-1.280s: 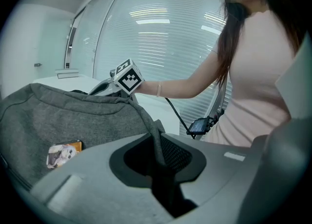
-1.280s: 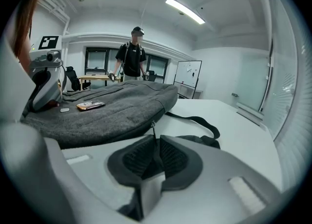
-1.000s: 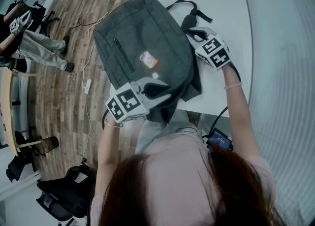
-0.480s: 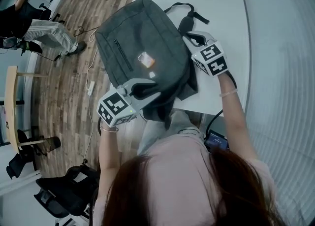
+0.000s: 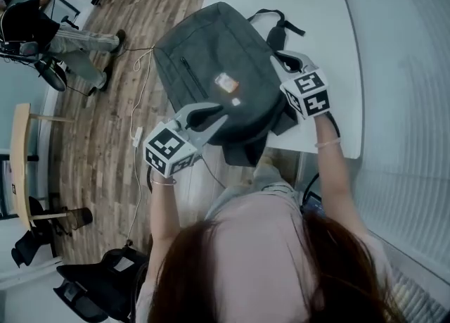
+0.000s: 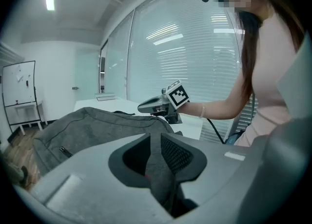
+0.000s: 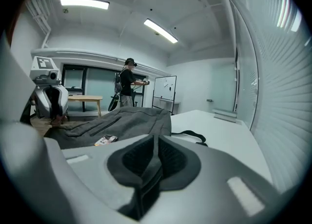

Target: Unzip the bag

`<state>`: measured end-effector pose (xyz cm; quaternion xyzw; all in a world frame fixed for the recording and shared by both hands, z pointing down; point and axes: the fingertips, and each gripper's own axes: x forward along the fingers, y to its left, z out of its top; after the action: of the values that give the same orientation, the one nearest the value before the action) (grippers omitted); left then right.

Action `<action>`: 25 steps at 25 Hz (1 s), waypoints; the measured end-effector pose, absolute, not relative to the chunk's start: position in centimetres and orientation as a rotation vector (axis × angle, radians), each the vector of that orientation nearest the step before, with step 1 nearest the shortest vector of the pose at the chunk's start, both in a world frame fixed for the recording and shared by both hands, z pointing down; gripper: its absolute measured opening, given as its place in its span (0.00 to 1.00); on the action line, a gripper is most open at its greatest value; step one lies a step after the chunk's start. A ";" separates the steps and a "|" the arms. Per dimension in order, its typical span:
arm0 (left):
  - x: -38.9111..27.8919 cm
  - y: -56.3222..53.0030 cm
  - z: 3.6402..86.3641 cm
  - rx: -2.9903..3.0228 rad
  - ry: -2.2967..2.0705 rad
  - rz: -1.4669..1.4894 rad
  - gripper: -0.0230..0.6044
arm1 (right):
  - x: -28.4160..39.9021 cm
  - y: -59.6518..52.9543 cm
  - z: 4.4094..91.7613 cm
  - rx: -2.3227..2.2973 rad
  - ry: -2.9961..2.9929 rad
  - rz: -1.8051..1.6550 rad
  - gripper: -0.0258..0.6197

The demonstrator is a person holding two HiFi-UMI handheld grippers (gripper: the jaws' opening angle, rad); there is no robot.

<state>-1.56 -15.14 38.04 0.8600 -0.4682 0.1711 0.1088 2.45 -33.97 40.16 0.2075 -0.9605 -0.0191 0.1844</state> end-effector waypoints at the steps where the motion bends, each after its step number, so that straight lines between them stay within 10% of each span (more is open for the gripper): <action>1: -2.2 -15.0 37.9 2.526 -1.417 0.494 0.15 | 2.4 -33.3 39.7 0.606 -2.720 -0.066 0.08; 25: -3.7 -7.1 31.8 2.363 -1.927 0.102 0.05 | 6.0 -16.5 31.8 1.007 -2.854 -0.087 0.04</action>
<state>-3.73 -7.10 31.79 0.7738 -0.6309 0.0335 0.0454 6.02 -16.52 31.79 0.3320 -0.9411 -0.0288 0.0569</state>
